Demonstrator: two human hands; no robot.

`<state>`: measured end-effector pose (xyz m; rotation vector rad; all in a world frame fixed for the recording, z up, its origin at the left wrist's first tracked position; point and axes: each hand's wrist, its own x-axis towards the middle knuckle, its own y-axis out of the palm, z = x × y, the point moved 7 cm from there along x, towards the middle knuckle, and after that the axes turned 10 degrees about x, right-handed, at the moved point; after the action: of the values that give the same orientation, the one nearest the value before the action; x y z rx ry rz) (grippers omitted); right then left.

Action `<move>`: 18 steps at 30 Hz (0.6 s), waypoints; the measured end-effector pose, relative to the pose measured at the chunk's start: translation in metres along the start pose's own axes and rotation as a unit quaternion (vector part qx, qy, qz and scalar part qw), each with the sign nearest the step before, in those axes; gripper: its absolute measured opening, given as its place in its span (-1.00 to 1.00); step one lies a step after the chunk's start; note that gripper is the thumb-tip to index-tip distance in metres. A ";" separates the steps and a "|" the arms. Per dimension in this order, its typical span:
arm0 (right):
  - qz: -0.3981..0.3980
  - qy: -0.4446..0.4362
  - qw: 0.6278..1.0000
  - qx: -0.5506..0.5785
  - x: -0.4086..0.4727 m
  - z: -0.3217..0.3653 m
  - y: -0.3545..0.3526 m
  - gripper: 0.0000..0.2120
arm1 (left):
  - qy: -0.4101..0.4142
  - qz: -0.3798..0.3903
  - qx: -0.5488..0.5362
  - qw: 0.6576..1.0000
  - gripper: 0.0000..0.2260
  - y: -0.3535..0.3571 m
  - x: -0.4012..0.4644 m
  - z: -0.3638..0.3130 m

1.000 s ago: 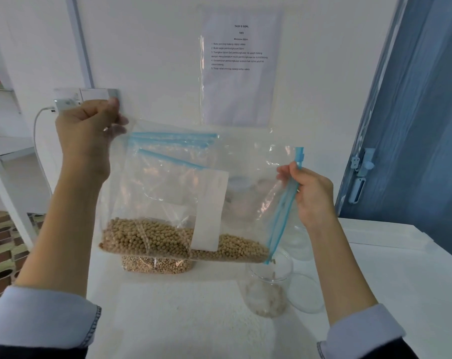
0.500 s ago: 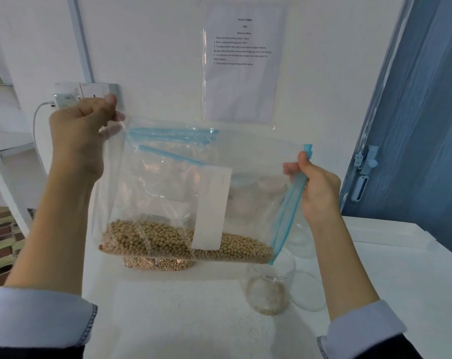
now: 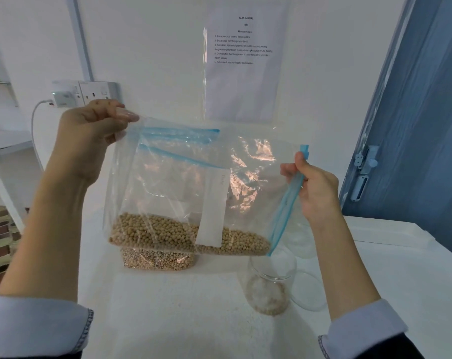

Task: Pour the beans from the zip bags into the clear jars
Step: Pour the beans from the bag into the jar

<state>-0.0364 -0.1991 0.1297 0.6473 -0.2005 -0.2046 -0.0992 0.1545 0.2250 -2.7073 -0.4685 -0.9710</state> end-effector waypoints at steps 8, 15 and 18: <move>-0.005 -0.005 1.000 -0.009 -0.004 -0.001 0.002 -0.80 | -0.003 -0.049 -0.018 0.999 -0.66 -0.004 0.001 0.012; -0.016 -0.015 1.000 -0.014 -0.008 -0.002 -0.001 -0.79 | -0.004 -0.093 0.005 0.996 -0.71 -0.002 -0.002 0.008; -0.023 -0.024 0.999 0.001 -0.009 -0.001 -0.002 -0.79 | 0.002 -0.122 0.026 0.992 -0.77 0.000 -0.003 0.002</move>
<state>-0.0445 -0.1978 0.1266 0.6496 -0.2318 -0.2643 -0.1000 0.1549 0.2219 -2.6436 -0.8274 -1.0082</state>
